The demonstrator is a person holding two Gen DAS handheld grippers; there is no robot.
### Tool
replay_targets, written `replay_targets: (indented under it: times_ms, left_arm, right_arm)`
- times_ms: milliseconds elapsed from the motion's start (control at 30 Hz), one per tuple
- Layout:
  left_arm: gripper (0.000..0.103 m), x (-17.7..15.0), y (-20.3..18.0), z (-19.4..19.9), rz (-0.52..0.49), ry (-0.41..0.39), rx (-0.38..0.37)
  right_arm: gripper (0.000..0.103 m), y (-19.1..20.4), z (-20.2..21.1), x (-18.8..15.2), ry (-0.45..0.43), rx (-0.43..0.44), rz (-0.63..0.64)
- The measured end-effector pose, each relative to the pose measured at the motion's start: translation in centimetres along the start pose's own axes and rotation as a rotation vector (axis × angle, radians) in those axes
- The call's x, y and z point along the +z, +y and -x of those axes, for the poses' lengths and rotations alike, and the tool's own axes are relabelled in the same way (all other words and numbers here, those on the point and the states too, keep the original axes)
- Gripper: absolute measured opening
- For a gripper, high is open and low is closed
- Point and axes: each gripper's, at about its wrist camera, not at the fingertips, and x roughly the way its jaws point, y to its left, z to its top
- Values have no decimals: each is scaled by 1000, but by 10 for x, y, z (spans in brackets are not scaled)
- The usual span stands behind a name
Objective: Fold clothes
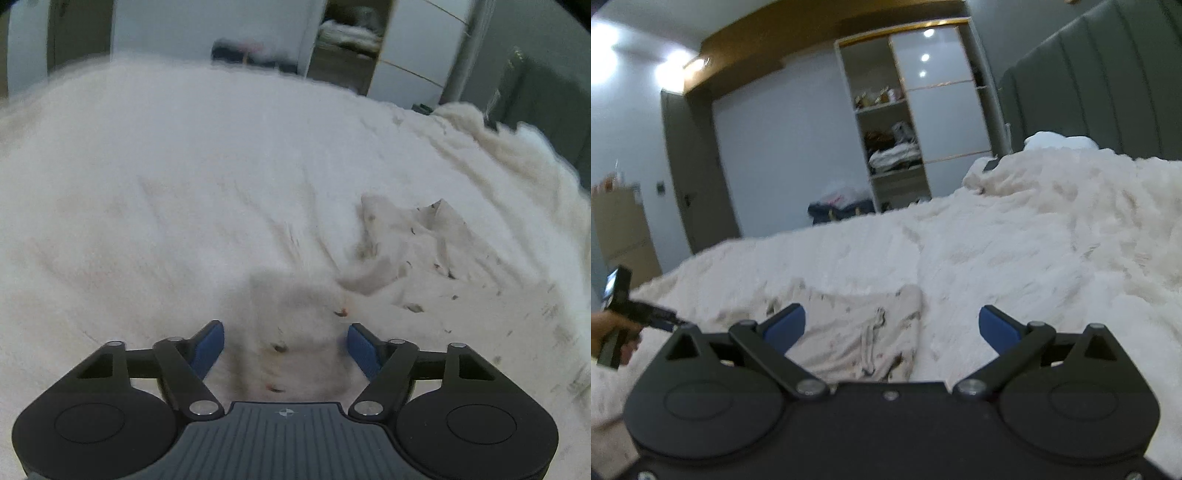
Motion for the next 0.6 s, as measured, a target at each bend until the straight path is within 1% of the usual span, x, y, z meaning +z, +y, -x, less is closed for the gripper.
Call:
replay_targets:
  times_ms: [33, 67, 133, 167, 233, 267, 300, 367, 400, 433, 467, 567, 600]
  left_arm:
    - [7, 0, 0, -7, 2, -1, -23]
    - [6, -1, 2, -9, -12, -11, -35]
    - [6, 0, 3, -7, -40, -52, -19]
    - [5, 3, 7, -4, -33, -83, -11]
    - [5, 8, 20, 3, 11, -134, -8]
    - [6, 10, 26, 6, 23, -148, -2]
    - [6, 10, 29, 6, 13, -137, 4]
    - [6, 9, 29, 1, -19, -90, 33]
    - [7, 8, 30, 0, -18, -82, 32]
    - [9, 7, 31, 0, 0, -88, 29]
    - [13, 6, 33, 0, 29, -97, 24]
    - [13, 4, 39, 3, 68, -115, 32]
    - [10, 2, 43, 5, 73, -118, 36]
  right_arm:
    - [101, 6, 1, -2, 12, 2, 4]
    - [100, 9, -1, -3, 25, 6, 9]
    - [94, 17, -10, -6, 83, 22, 35]
    - [93, 20, -14, -7, 106, 28, 48]
    - [92, 27, -17, -11, 121, 34, 70]
    - [92, 32, -21, -14, 133, 36, 78]
    - [92, 35, -23, -15, 140, 41, 80]
    - [92, 41, -27, -16, 152, 59, 91]
    - [92, 44, -30, -17, 158, 71, 100]
    - [92, 48, -36, -15, 160, 81, 114]
    - [92, 53, -46, -12, 166, 87, 132]
    - [92, 63, -81, 0, 215, 90, 150]
    - [90, 67, -91, 3, 224, 81, 153]
